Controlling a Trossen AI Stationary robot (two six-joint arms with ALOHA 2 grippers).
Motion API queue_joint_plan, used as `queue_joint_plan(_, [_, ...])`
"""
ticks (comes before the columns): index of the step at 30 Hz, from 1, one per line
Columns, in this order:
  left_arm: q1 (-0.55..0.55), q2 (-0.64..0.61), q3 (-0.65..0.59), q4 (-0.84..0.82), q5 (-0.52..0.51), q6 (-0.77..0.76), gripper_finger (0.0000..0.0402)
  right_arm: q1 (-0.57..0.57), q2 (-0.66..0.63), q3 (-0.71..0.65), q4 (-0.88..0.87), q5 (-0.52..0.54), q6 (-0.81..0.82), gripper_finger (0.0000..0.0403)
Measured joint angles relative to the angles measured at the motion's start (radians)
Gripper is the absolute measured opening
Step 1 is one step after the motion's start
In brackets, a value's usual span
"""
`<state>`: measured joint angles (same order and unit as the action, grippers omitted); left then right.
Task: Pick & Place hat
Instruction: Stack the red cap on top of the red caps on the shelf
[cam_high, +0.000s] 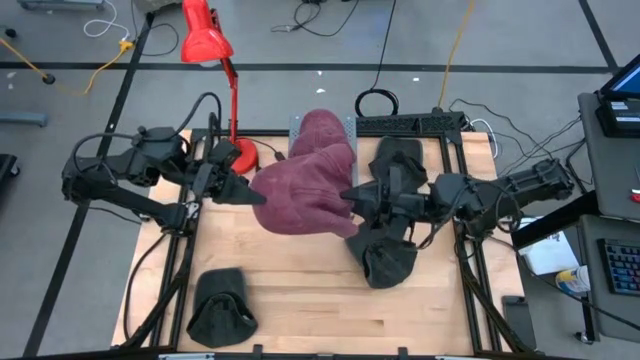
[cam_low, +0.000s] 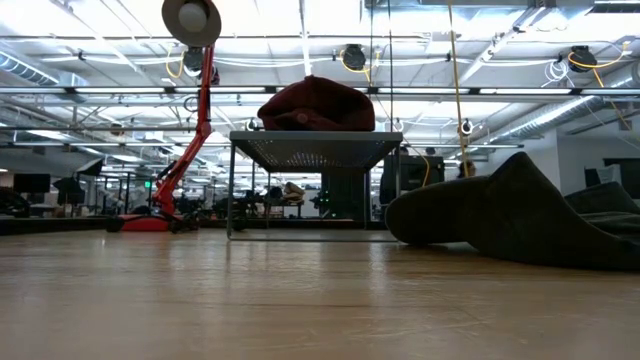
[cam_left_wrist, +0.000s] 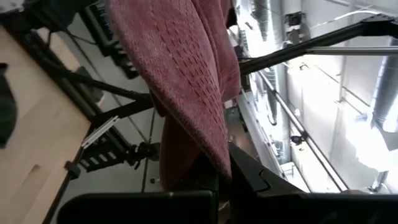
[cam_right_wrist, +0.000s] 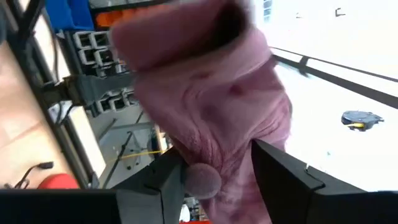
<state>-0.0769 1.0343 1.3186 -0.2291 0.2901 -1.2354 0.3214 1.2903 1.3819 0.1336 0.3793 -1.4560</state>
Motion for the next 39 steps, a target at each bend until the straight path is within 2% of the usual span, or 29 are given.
queue_joint_plan(6, [0.0,0.0,0.0,-0.066,0.005,-0.004,0.0009,0.058,-0.001,0.0,0.114,0.134,-0.004,0.0135])
queue_joint_plan(12, [0.0,0.0,0.0,-0.066,0.005,0.0,0.0008,0.094,-0.002,0.0,0.162,0.237,-0.004,0.0038])
queue_joint_plan(22, [0.0,0.0,0.0,-0.05,0.017,0.007,0.0012,0.114,-0.001,0.0,0.162,0.306,0.029,0.0036])
queue_joint_plan(27, [0.0,-0.001,0.0,0.004,-0.018,0.058,0.0071,0.113,-0.001,0.0,0.162,0.308,0.019,0.0036])
queue_joint_plan(34, [0.025,-0.001,0.0,-0.004,-0.061,0.192,0.0188,0.113,-0.001,0.0,0.195,0.306,0.019,0.0036])
queue_joint_plan(39, [0.07,-0.001,0.0,-0.008,-0.058,0.359,0.0257,0.125,-0.003,0.0,0.231,0.331,0.027,0.0036])
